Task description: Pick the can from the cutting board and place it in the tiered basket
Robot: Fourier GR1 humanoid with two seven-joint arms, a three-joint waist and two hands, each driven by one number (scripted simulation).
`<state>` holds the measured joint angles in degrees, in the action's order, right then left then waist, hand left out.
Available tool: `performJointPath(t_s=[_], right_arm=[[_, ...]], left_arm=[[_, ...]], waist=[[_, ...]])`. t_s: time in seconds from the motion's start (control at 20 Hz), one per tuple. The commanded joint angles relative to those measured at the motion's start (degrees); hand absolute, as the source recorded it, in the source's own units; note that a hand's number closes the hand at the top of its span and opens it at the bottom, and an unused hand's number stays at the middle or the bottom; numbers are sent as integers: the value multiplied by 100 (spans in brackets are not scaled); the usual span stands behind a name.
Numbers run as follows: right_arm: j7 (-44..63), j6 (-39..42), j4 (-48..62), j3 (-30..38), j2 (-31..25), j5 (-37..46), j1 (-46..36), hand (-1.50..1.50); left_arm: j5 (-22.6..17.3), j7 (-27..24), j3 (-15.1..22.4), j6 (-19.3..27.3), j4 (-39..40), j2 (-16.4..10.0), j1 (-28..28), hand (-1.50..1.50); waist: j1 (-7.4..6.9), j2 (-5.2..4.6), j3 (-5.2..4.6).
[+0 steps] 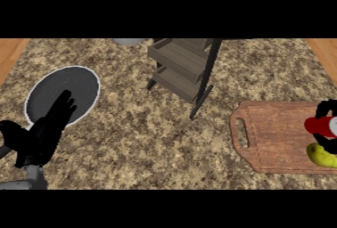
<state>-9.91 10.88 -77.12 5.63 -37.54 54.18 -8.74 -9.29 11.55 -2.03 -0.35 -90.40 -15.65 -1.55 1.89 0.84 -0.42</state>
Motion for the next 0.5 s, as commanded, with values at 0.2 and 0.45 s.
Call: performJointPath(t_s=[0.2,0.45], right_arm=[[2329,536,-2246,1134,458,-635,-126,150],[3195,776,-3818,1550,1076,-1578,-766,150]], left_arm=[[57,95,-65,147,32,28,42,0],[-20,167,-176,-7,2,-165,25,0]], waist=[[333,116,-3],[199,94,13]])
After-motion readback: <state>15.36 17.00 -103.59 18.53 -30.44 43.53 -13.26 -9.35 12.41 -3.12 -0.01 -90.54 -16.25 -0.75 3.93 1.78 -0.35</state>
